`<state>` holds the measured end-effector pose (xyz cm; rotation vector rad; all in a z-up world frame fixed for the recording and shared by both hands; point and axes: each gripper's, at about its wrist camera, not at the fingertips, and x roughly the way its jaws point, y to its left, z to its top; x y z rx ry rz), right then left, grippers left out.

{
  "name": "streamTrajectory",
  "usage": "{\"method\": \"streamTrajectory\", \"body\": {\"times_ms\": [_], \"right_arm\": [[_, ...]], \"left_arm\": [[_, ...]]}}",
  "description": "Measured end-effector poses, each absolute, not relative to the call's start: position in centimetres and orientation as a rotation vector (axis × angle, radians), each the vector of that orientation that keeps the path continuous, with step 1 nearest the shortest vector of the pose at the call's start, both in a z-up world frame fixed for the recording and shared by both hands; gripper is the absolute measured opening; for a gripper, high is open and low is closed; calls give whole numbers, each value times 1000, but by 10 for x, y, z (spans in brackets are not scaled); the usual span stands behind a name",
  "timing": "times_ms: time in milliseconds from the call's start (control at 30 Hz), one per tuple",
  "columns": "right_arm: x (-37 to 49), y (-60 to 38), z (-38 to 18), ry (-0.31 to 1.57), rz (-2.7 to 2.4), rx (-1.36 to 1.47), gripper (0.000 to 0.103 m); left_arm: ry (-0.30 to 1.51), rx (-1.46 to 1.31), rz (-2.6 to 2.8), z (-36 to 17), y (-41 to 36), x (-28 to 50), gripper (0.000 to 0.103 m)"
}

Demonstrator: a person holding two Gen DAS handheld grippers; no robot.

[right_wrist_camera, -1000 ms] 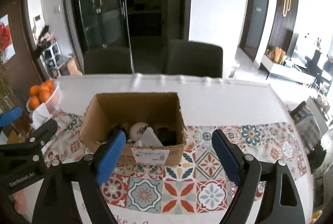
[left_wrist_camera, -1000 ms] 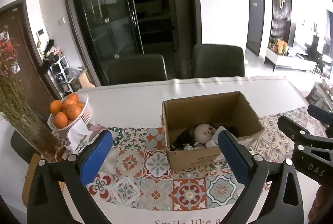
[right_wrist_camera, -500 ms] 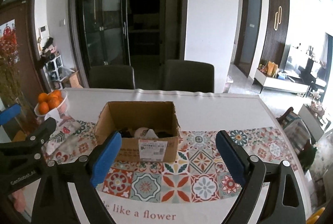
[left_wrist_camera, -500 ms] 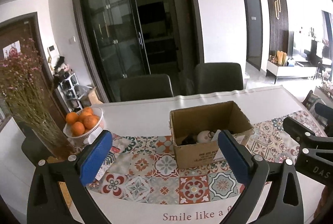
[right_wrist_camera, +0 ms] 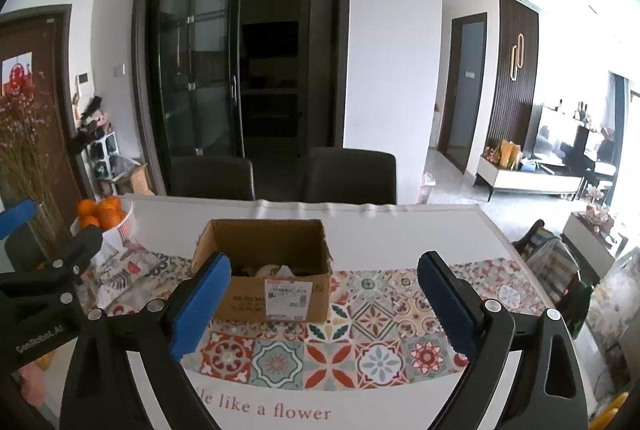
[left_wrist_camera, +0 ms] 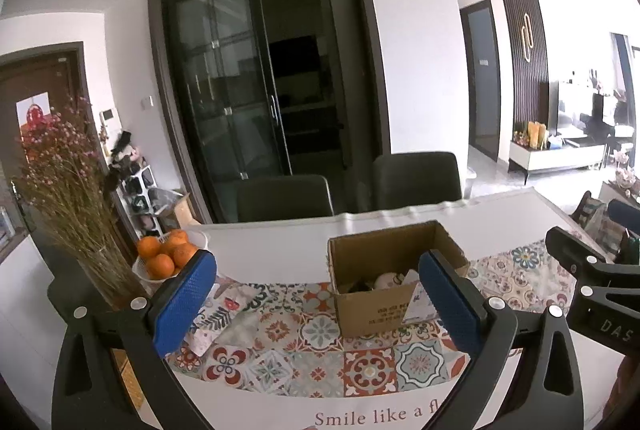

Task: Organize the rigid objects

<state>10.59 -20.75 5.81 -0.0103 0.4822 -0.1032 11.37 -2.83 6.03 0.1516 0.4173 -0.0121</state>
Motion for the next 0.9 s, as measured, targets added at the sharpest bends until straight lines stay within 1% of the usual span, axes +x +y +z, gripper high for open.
{"method": "streamTrajectory", "body": {"times_ms": [900], "right_arm": [[94,-209,66,451,-89,-1,96]], "left_arm": [[384,139,-24,73,-31,102,103]]}}
